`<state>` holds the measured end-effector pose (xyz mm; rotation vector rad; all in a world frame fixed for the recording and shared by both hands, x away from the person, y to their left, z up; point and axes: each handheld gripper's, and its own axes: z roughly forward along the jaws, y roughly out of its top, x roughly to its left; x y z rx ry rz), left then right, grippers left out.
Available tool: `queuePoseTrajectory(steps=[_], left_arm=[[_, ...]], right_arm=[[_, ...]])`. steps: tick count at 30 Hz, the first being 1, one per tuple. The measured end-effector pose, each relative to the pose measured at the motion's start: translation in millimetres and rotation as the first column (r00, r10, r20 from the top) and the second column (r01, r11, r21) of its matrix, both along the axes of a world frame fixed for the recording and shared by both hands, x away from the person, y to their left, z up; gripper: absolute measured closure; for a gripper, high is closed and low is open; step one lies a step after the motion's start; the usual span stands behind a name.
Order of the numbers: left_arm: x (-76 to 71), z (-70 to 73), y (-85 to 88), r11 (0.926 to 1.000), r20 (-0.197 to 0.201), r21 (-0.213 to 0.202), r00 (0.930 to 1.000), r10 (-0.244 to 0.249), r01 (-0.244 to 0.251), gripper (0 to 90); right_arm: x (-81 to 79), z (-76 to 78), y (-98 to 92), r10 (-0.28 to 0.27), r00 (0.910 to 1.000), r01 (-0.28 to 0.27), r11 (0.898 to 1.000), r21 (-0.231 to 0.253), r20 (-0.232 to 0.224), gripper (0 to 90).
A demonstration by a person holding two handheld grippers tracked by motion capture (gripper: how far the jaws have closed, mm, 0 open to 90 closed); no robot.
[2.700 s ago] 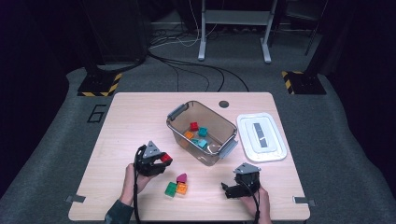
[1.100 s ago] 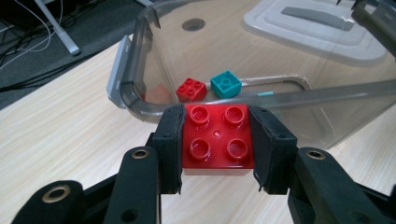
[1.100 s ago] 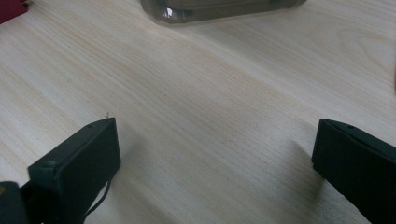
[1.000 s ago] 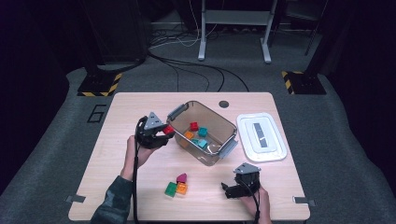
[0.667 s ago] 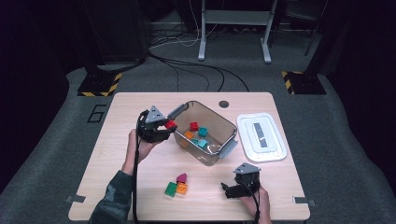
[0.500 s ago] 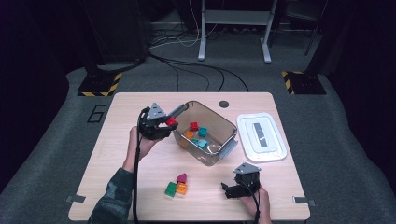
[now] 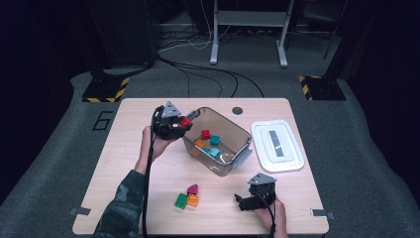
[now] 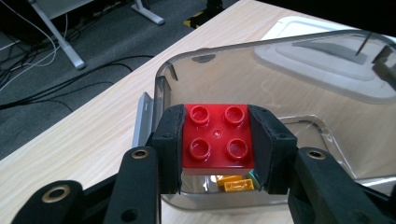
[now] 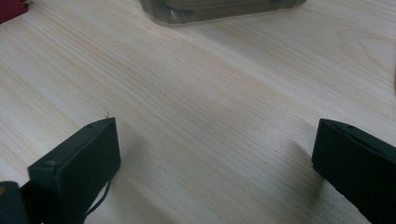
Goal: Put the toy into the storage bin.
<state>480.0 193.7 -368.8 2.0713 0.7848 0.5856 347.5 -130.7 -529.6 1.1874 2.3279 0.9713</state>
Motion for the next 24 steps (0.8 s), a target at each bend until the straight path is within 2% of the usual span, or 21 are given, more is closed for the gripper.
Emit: queuePoseTrajectory(steps=[9, 19, 20, 21, 22, 24], left_arm=[[18.8, -10.9, -6.7, 0.9998, -0.046, 0.016, 0.9988, 0.016, -0.015, 58.8], [29.0, -18.4, -12.6, 0.9992, -0.074, 0.035, 0.997, 0.024, -0.021, 58.0], [29.0, -18.4, -12.6, 0.9992, -0.074, 0.035, 0.997, 0.024, -0.021, 55.6], [30.3, -18.8, -14.4, 0.999, -0.09, 0.026, 0.9952, 0.037, -0.035, 55.6], [30.4, -18.8, -15.1, 0.9986, -0.09, 0.033, 0.9949, 0.045, -0.042, 44.9], [29.6, -18.6, -14.9, 0.9985, -0.099, 0.033, 0.994, 0.048, -0.045, 38.6]], right_arm=[[0.0, 0.0, 0.0, 0.0, 1.0, 0.0, 1.0, 0.0, 0.0, 0.3], [0.0, 0.0, 0.0, 0.0, 1.0, 0.0, 1.0, 0.0, 0.0, 0.3], [0.0, 0.0, 0.0, 0.0, 1.0, 0.0, 1.0, 0.0, 0.0, 0.3], [0.0, 0.0, 0.0, 0.0, 1.0, 0.0, 1.0, 0.0, 0.0, 0.3], [0.0, 0.0, -0.1, 0.0, 1.0, 0.0, 1.0, 0.0, 0.0, 0.3], [0.0, 0.0, -0.1, 0.001, 1.0, -0.001, 1.0, 0.0, 0.0, 0.3]])
